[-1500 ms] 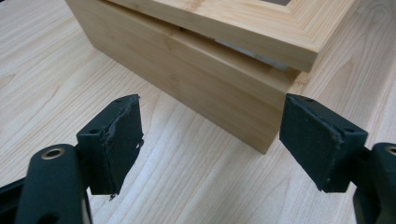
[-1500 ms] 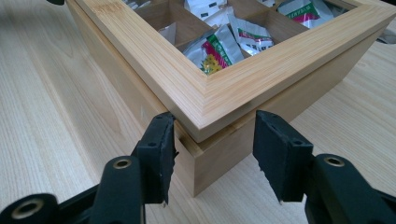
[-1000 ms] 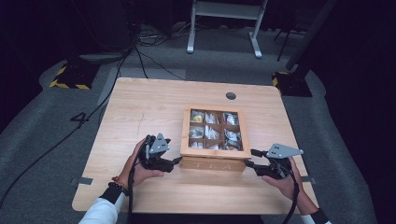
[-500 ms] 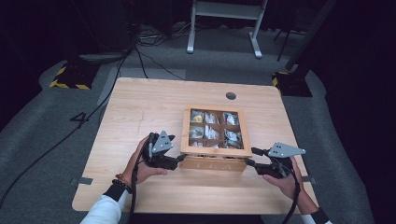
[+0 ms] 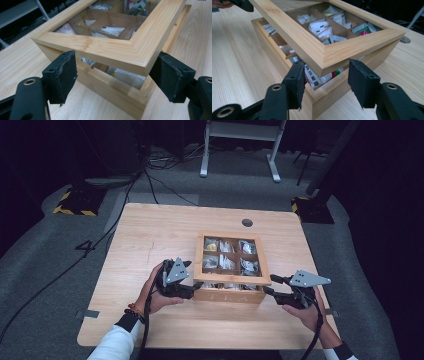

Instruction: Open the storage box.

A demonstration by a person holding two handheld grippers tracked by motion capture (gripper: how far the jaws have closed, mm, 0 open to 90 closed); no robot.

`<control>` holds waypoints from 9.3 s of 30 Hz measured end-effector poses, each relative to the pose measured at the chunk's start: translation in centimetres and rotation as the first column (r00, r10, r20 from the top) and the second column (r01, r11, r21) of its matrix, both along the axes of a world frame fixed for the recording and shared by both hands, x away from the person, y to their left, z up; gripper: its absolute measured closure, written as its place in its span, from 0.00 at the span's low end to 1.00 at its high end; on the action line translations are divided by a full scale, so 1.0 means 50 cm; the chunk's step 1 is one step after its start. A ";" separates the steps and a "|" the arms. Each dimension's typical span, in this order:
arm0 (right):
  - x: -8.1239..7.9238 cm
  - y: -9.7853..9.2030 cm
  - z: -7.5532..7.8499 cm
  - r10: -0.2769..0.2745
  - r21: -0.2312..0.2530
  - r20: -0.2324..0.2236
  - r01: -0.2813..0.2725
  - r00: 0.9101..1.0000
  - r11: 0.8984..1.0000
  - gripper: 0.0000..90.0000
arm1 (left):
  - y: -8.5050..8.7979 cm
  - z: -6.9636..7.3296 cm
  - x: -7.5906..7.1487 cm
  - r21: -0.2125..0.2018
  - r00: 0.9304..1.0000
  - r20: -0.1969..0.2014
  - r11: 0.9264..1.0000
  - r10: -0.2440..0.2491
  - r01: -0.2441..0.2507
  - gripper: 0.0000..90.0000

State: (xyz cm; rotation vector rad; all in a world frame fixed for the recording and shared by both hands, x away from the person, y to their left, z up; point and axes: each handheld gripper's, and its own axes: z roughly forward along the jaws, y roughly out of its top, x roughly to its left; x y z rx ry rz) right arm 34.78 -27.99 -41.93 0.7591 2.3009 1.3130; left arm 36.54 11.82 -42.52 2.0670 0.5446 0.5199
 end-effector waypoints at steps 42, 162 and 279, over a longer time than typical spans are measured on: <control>0.020 -0.005 0.021 -0.014 -0.004 0.030 0.014 0.999 1.000 0.37 | -0.023 0.081 0.044 -0.046 0.992 0.114 0.997 -0.059 0.064 0.43; 0.081 -0.118 -0.142 -0.165 -0.170 -0.218 0.130 0.962 0.977 0.36 | -0.050 0.144 0.358 -0.235 0.971 0.008 0.944 0.238 -0.230 0.61; 0.031 0.037 0.006 0.048 -0.079 -0.044 -0.052 0.998 0.996 0.36 | 0.116 -0.107 0.003 0.236 0.983 -0.130 0.967 0.132 -0.098 0.19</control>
